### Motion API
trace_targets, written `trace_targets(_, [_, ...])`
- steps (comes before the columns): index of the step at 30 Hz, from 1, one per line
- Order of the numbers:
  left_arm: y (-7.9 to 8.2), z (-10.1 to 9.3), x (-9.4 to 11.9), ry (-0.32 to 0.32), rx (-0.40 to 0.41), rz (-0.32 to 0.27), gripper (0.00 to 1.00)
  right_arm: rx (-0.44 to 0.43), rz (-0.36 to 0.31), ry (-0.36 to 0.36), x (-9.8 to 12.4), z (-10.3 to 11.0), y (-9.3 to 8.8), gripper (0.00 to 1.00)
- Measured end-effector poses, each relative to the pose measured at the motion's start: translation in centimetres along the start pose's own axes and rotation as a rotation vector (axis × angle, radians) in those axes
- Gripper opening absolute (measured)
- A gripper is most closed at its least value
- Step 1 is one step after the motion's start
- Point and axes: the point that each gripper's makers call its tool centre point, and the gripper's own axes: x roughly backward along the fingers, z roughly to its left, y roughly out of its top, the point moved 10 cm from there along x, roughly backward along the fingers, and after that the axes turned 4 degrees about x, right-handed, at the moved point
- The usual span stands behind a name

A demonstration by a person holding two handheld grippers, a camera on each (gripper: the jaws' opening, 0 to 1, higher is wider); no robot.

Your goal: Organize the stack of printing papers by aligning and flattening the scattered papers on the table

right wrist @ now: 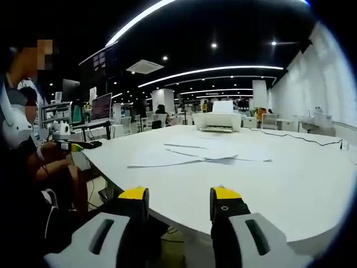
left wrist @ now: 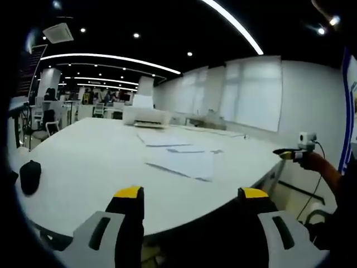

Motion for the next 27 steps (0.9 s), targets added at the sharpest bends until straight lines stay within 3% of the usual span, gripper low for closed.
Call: trace_targets(27, [-0.24,0.06,0.07,-0.007,0.014,-0.002,0.69,0.016,0.000,0.008,-0.29,0.53,0.33,0.34])
